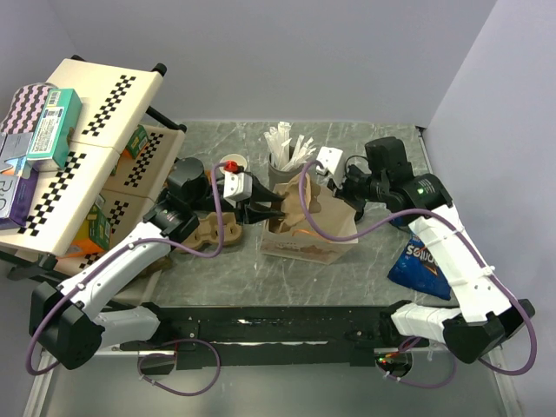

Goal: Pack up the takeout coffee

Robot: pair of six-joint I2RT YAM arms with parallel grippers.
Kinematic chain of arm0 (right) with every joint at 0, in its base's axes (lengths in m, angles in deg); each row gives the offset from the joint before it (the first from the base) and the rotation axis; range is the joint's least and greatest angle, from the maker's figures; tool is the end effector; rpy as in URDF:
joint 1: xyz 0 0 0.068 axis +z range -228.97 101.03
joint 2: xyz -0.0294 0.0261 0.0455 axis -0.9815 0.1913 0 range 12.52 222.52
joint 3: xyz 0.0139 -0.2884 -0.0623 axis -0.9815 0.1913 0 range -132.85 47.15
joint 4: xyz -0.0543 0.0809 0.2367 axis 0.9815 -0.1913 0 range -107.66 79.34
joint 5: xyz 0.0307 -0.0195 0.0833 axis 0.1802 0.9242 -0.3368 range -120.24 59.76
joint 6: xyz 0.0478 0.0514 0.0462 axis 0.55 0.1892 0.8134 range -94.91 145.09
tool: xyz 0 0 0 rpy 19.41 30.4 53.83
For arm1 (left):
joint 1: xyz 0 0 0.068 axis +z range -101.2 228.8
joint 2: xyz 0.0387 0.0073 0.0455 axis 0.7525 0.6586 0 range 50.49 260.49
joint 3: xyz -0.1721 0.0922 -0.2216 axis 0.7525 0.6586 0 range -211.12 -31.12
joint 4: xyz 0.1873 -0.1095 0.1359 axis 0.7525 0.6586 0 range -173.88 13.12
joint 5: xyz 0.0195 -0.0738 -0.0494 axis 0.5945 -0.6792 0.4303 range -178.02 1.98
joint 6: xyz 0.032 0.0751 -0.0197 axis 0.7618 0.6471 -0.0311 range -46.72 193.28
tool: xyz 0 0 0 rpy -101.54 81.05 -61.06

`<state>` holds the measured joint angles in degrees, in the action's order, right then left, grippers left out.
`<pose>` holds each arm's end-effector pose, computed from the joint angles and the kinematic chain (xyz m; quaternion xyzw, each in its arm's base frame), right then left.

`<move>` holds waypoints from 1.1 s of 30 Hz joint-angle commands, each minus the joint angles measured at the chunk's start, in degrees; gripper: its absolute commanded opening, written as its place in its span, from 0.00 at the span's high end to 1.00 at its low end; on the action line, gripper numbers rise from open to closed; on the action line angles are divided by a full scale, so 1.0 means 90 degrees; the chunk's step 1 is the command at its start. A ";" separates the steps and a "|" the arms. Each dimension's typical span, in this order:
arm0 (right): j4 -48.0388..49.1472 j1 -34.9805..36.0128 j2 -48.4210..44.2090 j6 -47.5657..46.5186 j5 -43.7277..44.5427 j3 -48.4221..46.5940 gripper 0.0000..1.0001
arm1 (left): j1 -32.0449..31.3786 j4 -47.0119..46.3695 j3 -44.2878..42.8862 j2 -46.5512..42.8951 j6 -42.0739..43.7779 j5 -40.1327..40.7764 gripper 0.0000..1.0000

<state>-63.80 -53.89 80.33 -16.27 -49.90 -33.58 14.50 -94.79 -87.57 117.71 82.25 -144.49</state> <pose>0.2074 0.1243 0.3988 -0.5498 0.7084 0.0946 0.4324 0.1882 -0.2026 0.3928 0.5408 0.4549 -0.4627 0.5353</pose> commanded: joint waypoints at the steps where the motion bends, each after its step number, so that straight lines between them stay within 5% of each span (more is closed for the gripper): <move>1: -0.0275 -0.0091 0.0238 0.0182 -0.0110 -0.0697 0.87 | -0.0036 0.0117 -0.0075 -0.0008 0.0447 -0.0025 0.99; 5: -0.0637 -0.0082 0.0414 0.0221 -0.0306 -0.0981 0.81 | -0.0124 0.0694 -0.0378 0.0303 0.0916 -0.0025 0.99; 8: -0.0716 -0.0072 0.0493 0.0192 -0.0393 -0.1059 1.00 | -0.0309 0.1192 -0.0670 0.0479 0.1423 0.0179 0.99; 24: -0.0228 -0.0062 0.0103 0.0826 -0.0218 -0.0855 1.00 | -0.1646 0.4745 -0.2585 0.1613 0.4840 0.2599 0.99; 33: -0.0325 0.0240 -0.0327 0.0485 0.0045 -0.0513 1.00 | -0.2223 0.5949 -0.3494 0.2130 0.5292 0.3812 0.99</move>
<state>-68.09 -53.23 80.55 -11.01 -51.32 -39.62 -3.88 -47.78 -115.41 136.11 126.25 -116.38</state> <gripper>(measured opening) 0.009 0.361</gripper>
